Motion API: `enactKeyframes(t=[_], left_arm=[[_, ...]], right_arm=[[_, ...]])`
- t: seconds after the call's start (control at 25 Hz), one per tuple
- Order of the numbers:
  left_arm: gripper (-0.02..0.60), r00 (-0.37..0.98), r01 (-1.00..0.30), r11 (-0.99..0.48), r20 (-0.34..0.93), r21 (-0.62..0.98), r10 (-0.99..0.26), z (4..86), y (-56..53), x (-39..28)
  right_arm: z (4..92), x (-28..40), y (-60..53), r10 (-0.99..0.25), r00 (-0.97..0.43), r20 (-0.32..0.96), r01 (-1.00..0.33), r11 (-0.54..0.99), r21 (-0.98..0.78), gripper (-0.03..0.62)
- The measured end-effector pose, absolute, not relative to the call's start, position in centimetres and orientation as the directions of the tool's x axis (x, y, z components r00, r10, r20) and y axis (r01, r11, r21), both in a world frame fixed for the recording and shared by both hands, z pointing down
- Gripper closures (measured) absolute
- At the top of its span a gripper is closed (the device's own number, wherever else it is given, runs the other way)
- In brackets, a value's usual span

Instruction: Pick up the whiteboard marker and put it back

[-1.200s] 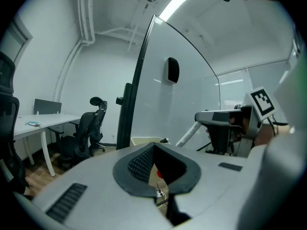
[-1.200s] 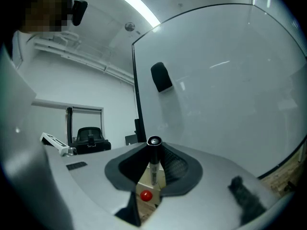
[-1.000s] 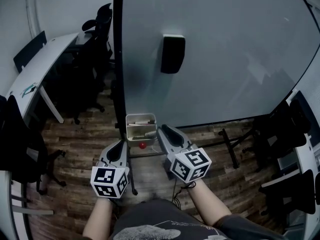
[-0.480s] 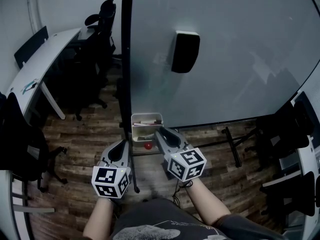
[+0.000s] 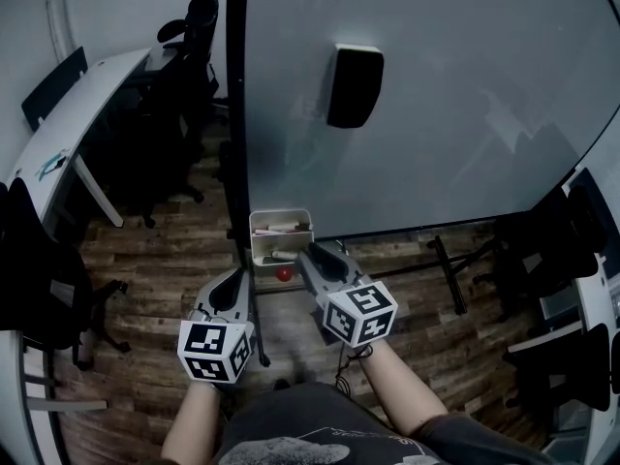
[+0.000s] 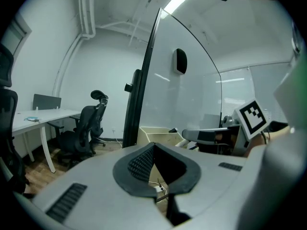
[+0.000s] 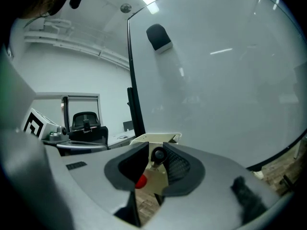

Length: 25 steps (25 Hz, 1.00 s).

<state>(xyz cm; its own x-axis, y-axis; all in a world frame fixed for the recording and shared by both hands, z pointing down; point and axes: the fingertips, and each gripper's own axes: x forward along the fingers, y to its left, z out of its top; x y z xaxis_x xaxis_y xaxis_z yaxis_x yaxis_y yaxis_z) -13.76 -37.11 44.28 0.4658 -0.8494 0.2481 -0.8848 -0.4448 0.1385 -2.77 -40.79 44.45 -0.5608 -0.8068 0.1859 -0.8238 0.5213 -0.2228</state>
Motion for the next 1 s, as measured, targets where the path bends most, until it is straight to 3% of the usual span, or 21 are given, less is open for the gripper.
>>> enactKeyframes(t=[0.64,1.0], left_arm=[[0.568,0.471,-0.882,-0.447,0.264,0.148,-0.842,45.4,-33.8,-11.6],[0.568,0.47,-0.883,-0.45,0.272,0.135,-0.84,44.1,-28.5,-7.8]], right_arm=[[42.7,2.8,-38.5,-0.87,-0.474,0.134,-0.867,0.435,-0.242,0.473],[43.7,7.4,-32.8,-0.882,-0.432,0.186,-0.885,0.376,-0.274,0.474]])
